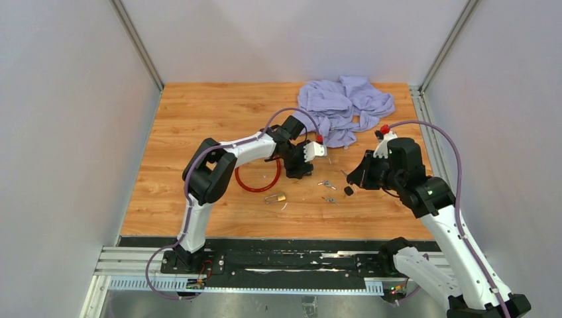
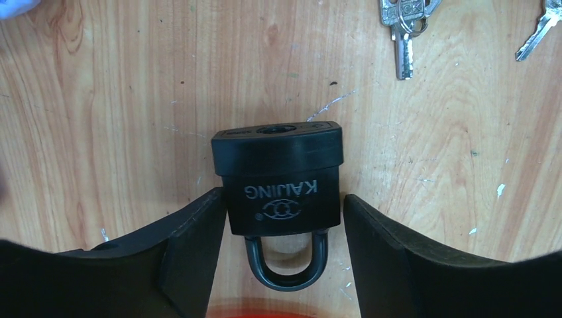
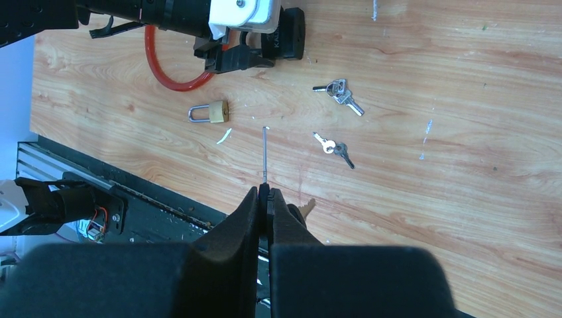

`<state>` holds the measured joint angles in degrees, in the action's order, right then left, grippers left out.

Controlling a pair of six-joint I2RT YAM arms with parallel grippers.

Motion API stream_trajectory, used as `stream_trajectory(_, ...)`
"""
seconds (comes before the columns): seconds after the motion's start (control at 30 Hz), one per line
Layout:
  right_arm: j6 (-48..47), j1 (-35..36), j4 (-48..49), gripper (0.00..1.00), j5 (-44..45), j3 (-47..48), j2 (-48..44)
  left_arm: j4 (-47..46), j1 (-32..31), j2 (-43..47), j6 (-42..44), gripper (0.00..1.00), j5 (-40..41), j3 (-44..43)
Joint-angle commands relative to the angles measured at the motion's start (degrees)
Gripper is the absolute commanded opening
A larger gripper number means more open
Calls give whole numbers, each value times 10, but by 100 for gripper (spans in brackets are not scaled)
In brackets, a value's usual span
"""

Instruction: Unlock with the key

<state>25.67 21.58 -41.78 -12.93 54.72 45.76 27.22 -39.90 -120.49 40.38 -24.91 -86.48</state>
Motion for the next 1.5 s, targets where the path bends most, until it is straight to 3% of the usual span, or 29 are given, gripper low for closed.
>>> stream_trajectory(0.0,-4,-9,4,1,-9,16,-5,-28,-4,13,-4,66,-6,17)
stream_trajectory(0.13,-4,-9,4,1,-9,17,-5,-27,-4,17,-13,50,-14,18)
stream_trajectory(0.27,-5,-9,4,0,-10,14,-5,-22,-3,47,-16,18,-7,25)
stream_trajectory(0.5,-9,-9,8,1,-17,9,-5,21,5,159,-6,3,-22,47)
stream_trajectory(0.63,-9,-10,16,1,-30,17,3,71,30,257,34,0,-55,68)
stream_trajectory(0.77,-14,-10,29,1,-57,24,18,222,39,349,117,0,-80,24)
stream_trajectory(0.87,-19,-9,48,1,-83,24,31,261,40,432,154,0,-126,23)
stream_trajectory(0.97,-19,-10,70,1,-116,23,43,201,40,540,211,0,-190,104)
stream_trajectory(1.1,-17,-9,89,1,-158,25,55,-19,34,711,216,0,-210,265)
stream_trajectory(1.17,-20,-9,91,1,-175,25,57,-70,27,761,265,0,-209,315)
stream_trajectory(1.27,-26,-9,92,1,-185,22,57,-91,24,798,315,0,-207,346)
stream_trajectory(1.47,-25,-9,104,1,-195,8,58,-72,24,803,336,1,-201,340)
